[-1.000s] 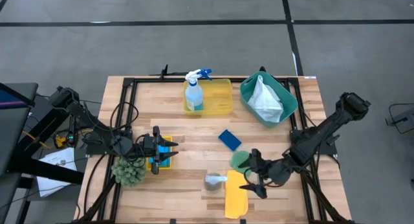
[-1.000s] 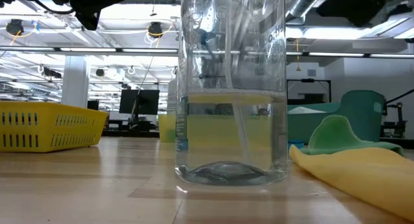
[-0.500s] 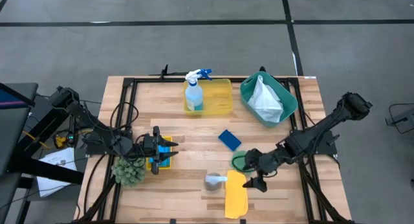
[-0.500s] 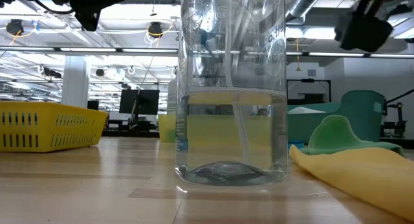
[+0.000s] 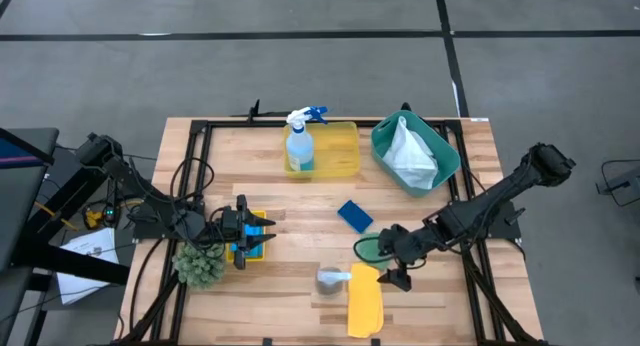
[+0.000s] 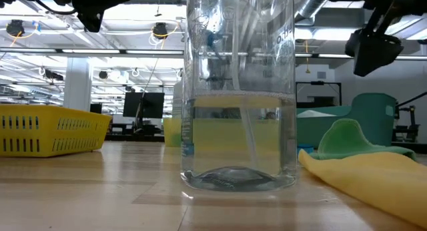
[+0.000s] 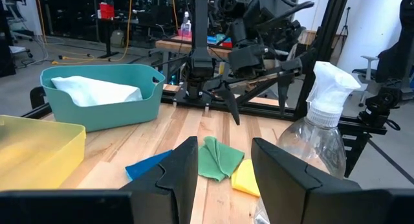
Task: Pick & Place Kitchen Items
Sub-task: Put the transparent spray bottle into the top yellow bin
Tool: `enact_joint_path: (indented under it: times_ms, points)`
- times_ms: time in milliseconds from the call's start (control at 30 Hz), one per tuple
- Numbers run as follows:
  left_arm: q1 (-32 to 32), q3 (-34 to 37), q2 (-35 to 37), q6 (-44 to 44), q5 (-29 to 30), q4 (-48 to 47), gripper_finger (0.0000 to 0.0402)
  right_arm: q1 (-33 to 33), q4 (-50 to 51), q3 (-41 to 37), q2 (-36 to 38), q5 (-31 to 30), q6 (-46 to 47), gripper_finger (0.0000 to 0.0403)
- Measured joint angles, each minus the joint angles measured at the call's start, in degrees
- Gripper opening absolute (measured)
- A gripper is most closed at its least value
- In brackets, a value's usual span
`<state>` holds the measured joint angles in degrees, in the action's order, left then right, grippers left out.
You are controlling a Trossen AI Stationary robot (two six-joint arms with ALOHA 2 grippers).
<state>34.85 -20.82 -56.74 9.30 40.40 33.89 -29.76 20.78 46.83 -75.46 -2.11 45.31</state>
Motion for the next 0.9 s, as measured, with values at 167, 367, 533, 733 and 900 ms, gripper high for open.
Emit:
enact_joint_path:
  times_ms: [167, 367, 533, 733, 900]
  points:
    - [0.0, 0.0, 0.0, 0.0, 0.0, 0.0, 0.014, -0.1, -0.2, 0.0, 0.0, 0.7, 3.3, 0.0392]
    - [0.0, 0.0, 0.0, 0.0, 0.0, 0.0, 0.014, 0.3, 0.6, 0.0, 0.0, -0.8, 1.4, 0.0389]
    - [0.0, 0.0, 0.0, 0.0, 0.0, 0.0, 0.014, 0.2, 0.6, 0.0, 0.0, -0.9, 1.2, 0.0355]
    - [0.0, 0.0, 0.0, 0.0, 0.0, 0.0, 0.014, -0.8, -0.1, 0.0, 0.0, -0.9, 1.4, 0.0282]
    - [0.0, 0.0, 0.0, 0.0, 0.0, 0.0, 0.014, -1.4, -2.2, 0.0, 0.0, -0.9, 1.1, 0.0233]
